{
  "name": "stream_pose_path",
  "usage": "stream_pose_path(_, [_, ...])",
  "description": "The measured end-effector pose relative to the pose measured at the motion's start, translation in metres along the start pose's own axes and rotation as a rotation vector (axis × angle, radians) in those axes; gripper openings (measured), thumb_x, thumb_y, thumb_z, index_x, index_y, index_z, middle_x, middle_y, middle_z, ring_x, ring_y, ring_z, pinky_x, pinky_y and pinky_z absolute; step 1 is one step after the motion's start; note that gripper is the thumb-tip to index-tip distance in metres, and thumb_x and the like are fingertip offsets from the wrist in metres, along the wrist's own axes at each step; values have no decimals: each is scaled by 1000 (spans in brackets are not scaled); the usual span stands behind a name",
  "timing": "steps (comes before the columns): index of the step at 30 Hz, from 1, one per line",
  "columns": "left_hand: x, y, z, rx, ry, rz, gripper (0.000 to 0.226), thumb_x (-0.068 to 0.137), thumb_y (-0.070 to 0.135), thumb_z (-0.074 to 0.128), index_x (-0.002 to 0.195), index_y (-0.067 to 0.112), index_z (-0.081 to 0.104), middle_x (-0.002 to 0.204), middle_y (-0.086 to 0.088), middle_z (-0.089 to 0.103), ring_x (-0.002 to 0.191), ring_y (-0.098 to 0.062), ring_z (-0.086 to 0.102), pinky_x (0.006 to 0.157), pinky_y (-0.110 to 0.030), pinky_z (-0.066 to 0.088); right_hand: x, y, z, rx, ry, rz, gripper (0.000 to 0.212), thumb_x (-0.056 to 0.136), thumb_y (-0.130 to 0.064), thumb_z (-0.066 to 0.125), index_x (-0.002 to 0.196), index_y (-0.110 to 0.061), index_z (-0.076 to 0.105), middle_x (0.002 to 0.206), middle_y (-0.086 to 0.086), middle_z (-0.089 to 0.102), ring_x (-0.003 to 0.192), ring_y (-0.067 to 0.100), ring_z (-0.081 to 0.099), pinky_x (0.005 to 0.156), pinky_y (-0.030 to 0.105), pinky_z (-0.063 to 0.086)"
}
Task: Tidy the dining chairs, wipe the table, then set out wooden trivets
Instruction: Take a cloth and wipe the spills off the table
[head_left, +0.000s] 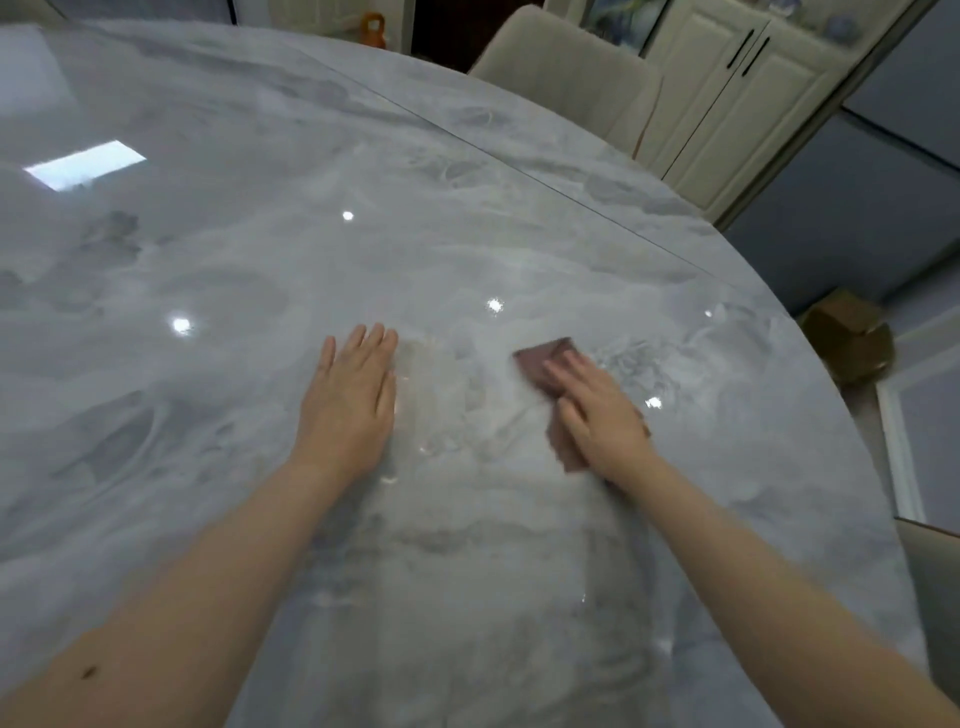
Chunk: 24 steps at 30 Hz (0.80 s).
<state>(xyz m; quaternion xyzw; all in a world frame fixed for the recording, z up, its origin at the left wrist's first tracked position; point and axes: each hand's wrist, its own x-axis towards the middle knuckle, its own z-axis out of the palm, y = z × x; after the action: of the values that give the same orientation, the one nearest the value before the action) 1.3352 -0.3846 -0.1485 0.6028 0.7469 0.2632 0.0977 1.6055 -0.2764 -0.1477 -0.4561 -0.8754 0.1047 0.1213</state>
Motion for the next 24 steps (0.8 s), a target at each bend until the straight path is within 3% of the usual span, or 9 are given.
stream_pose_path(2, [-33,0,-7,46,35,-19,63,91,32,15,139,1,43,145,-15,42,138,-32,33,116,-43,11,19,-3,2,-37,80,260,58,87,-34,29,140,-18,46,151,14,35,141,29,29,117,36,18])
stream_pose_path(4, [-63,-2,-9,82,41,-64,59,92,26,20,137,-1,45,142,-19,45,136,-35,37,114,-46,17,38,-39,15,-51,93,320,62,83,-34,27,140,-19,47,150,16,36,140,31,29,115,39,19])
stream_pose_path(9, [-112,-14,-9,221,49,-99,56,89,21,26,131,-6,50,136,-24,50,128,-39,46,109,-49,25,12,-149,58,25,58,0,53,84,-32,36,130,-18,58,140,17,50,131,35,43,109,45,29])
stream_pose_path(13, [-137,-7,-8,227,19,-115,60,89,27,24,135,-4,47,141,-21,45,132,-36,42,111,-41,12,-92,-140,36,-7,-86,-192,49,91,-33,38,139,-27,48,148,6,42,139,25,34,115,36,19])
stream_pose_path(15, [-139,-4,-7,232,18,-96,61,89,29,23,135,-3,47,141,-21,45,132,-35,42,111,-42,13,-125,-92,15,-35,-43,-77,49,92,-36,35,139,-28,46,150,4,39,140,22,32,115,33,17])
stream_pose_path(19, [-139,-1,-5,244,22,-101,60,90,29,23,133,-4,49,140,-22,47,130,-35,44,110,-50,25,-117,-10,-10,-113,106,358,59,88,-40,26,138,-18,49,148,15,40,136,33,36,112,44,26])
stream_pose_path(22, [-138,-3,-4,252,1,-86,61,89,30,22,134,-4,47,141,-22,46,131,-36,42,110,-51,25,-77,-37,3,-103,153,497,62,84,-35,26,140,-18,47,149,15,37,139,32,30,114,40,19])
stream_pose_path(24, [-136,-6,-4,226,1,-75,62,89,30,21,134,-4,47,141,-22,45,132,-36,42,110,-51,24,-60,-78,22,-77,146,415,61,83,-36,27,137,-19,51,147,15,41,138,31,34,113,41,21])
